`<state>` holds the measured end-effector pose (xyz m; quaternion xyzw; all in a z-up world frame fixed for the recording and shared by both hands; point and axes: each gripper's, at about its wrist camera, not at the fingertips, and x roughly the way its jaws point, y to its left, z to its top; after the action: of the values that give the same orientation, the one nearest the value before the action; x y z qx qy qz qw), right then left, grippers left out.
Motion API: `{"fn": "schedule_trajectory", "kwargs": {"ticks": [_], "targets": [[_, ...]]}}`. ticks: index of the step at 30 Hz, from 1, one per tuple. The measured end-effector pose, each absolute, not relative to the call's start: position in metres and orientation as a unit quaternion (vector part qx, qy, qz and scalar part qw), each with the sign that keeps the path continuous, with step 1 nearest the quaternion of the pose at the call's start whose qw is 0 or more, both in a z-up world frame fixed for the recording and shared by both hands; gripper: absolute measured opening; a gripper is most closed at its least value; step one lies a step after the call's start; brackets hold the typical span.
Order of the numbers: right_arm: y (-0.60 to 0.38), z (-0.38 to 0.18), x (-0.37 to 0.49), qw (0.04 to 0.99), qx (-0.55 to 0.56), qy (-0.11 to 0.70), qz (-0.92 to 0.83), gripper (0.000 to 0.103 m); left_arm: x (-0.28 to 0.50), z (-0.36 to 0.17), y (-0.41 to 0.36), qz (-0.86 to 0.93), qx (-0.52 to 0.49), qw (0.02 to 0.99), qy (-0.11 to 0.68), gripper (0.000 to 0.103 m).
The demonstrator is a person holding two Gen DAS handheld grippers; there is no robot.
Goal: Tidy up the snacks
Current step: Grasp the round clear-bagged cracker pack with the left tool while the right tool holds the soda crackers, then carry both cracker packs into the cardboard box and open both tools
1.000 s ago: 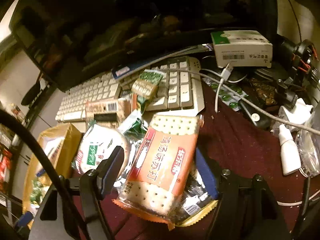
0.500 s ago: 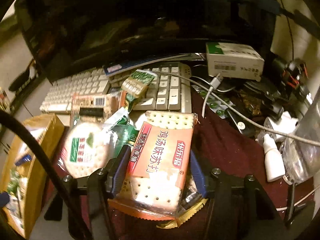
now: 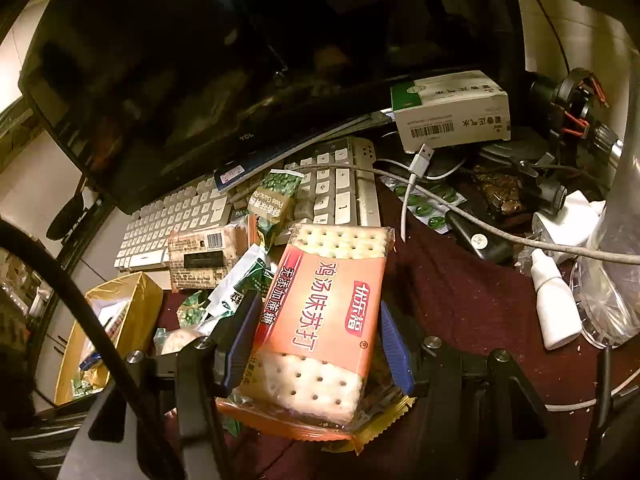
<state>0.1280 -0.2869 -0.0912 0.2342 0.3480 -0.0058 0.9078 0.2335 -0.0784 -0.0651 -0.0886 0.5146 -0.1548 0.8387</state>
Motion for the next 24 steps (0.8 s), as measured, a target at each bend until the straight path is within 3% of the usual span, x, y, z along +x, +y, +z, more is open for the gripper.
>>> {"fn": "schedule_trajectory", "kwargs": {"ticks": [6, 9, 13, 16, 22, 24], "targets": [[-0.282, -0.094, 0.133, 0.907, 0.238, 0.348, 0.003, 0.058, 0.245, -0.080, -0.091, -0.121, -0.112, 0.830, 0.533, 0.085], [-0.281, -0.097, 0.134, 0.905, 0.240, 0.352, 0.001, 0.058, 0.246, -0.087, -0.102, -0.122, -0.086, 0.836, 0.528, 0.091], [-0.281, -0.098, 0.136, 0.904, 0.239, 0.354, 0.001, 0.056, 0.242, -0.090, -0.107, -0.124, -0.062, 0.846, 0.514, 0.091], [-0.281, -0.099, 0.135, 0.904, 0.238, 0.354, -0.001, 0.054, 0.236, -0.089, -0.104, -0.135, -0.057, 0.849, 0.507, 0.079], [-0.280, -0.099, 0.137, 0.904, 0.233, 0.358, -0.001, 0.053, 0.215, -0.087, -0.081, -0.144, -0.085, 0.848, 0.503, 0.070], [-0.278, -0.101, 0.138, 0.904, 0.225, 0.364, -0.003, 0.053, 0.204, -0.082, -0.068, -0.155, -0.106, 0.842, 0.506, 0.062]]}}
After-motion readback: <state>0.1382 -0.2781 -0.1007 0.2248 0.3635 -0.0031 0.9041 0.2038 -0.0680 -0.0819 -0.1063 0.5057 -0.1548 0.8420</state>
